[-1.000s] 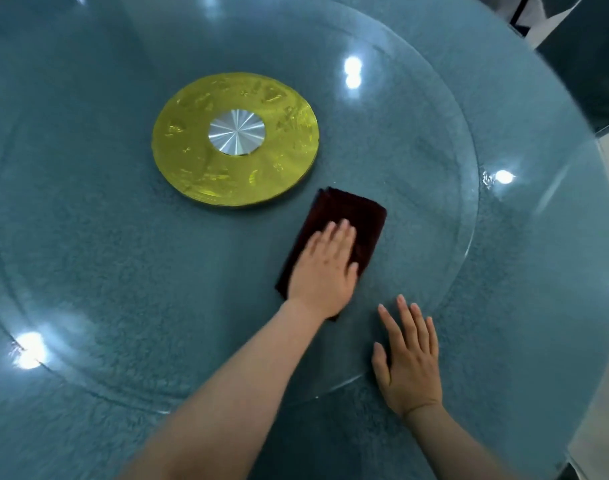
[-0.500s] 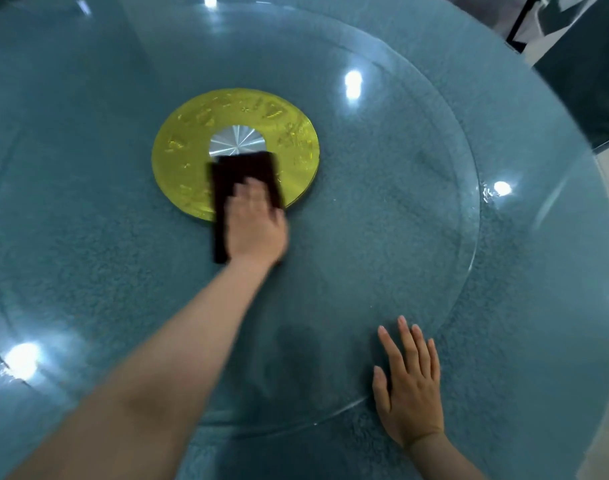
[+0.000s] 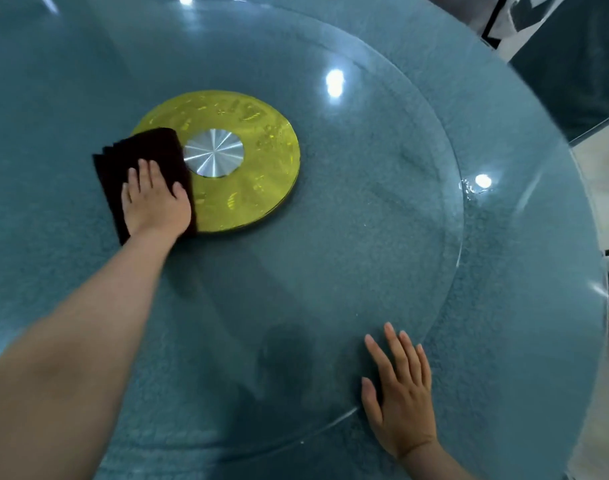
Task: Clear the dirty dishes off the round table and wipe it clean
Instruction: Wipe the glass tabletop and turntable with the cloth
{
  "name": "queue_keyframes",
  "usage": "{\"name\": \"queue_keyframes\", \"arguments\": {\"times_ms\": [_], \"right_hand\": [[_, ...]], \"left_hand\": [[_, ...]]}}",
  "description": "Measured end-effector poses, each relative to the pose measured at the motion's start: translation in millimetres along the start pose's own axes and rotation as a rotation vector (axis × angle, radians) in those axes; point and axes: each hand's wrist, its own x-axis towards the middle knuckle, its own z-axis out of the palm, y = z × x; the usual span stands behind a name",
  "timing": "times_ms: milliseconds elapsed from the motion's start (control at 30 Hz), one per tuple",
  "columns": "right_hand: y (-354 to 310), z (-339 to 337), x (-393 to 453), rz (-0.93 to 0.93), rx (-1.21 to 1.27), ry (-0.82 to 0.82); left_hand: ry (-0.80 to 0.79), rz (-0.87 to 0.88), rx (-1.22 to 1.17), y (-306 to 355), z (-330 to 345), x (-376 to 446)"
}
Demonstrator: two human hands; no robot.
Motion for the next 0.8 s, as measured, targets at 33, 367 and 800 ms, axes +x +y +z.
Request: {"name": "queue_keyframes", "arguments": {"times_ms": [33, 367, 800], "right_hand": [[0.3, 0.7, -0.4, -0.005, -0.003, 0.003], [0.0, 0.8, -1.1, -0.004, -0.004, -0.006], [-4.5, -4.3, -4.8, 0.002, -0.006, -0.05]], "left_hand": [[-0.005, -0.043, 0.012, 1.5, 1.3, 4.8], [-0.186, 0.778, 0.051, 232.8, 58.0, -151.4], [-0.036, 0.219, -0.011, 0.7, -1.6, -32.9]]}}
